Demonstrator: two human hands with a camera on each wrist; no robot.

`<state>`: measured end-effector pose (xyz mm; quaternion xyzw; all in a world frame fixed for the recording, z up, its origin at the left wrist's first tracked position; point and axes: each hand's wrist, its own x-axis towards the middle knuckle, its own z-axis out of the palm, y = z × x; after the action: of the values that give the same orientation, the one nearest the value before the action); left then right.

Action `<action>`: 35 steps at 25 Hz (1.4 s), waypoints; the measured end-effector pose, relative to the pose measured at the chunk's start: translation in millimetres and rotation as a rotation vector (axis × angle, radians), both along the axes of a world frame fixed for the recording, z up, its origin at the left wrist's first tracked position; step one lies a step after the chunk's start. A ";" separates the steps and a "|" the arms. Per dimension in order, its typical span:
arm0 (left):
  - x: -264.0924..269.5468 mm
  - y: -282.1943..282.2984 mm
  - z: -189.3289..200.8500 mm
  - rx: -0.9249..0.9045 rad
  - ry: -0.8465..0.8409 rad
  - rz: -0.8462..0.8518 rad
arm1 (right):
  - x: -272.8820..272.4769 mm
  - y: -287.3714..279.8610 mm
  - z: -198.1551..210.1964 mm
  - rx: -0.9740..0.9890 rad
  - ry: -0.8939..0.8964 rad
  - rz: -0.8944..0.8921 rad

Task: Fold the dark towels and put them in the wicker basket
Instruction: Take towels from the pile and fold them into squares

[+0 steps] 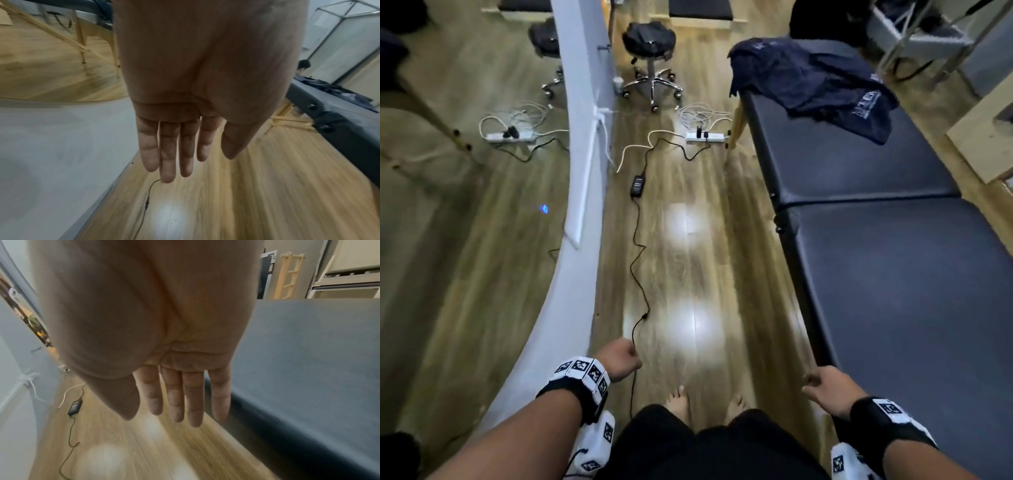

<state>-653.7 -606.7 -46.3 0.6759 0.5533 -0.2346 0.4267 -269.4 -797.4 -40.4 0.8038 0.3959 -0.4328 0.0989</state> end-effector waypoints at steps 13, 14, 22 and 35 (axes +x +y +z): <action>-29.9 114.1 -12.2 -0.144 0.082 0.384 | 35.1 237.1 -31.2 0.016 0.104 0.185; -24.5 132.3 -9.9 -0.146 0.072 0.417 | 39.0 259.3 -31.6 0.047 0.099 0.190; 7.9 253.4 2.4 -0.102 0.034 0.567 | 78.0 346.6 -59.0 -0.068 0.127 0.221; 58.1 544.4 -31.4 -0.158 -0.029 0.311 | 118.7 581.2 -16.9 0.030 0.078 0.084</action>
<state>-595.6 -62.3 -77.7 0.5499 0.6247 -0.1986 0.5176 -150.7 -216.2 -57.4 0.7703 0.4395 -0.4534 0.0893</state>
